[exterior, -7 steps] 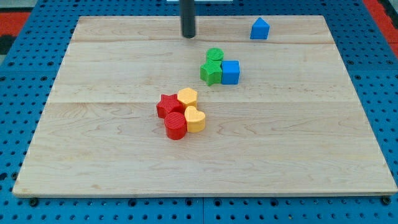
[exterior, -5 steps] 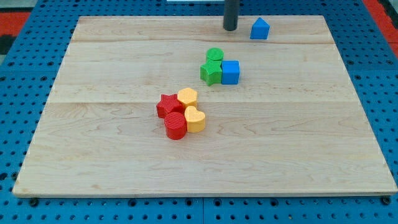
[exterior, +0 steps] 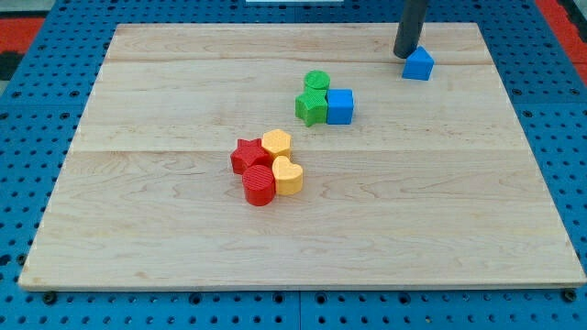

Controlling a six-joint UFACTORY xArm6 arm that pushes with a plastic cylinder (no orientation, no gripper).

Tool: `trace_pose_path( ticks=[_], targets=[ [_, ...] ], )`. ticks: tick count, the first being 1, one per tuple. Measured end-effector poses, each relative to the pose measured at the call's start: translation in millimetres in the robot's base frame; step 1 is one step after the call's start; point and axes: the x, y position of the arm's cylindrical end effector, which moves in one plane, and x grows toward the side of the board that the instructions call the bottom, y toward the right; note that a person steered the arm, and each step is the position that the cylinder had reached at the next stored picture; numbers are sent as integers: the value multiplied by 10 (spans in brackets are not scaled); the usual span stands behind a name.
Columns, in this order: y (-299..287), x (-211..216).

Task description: Place the blue triangle right to the blue cube

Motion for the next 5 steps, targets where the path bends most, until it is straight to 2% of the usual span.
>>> trace_pose_path(
  ticks=[4,5],
  targets=[
    [760,900],
    [462,919]
  ],
)
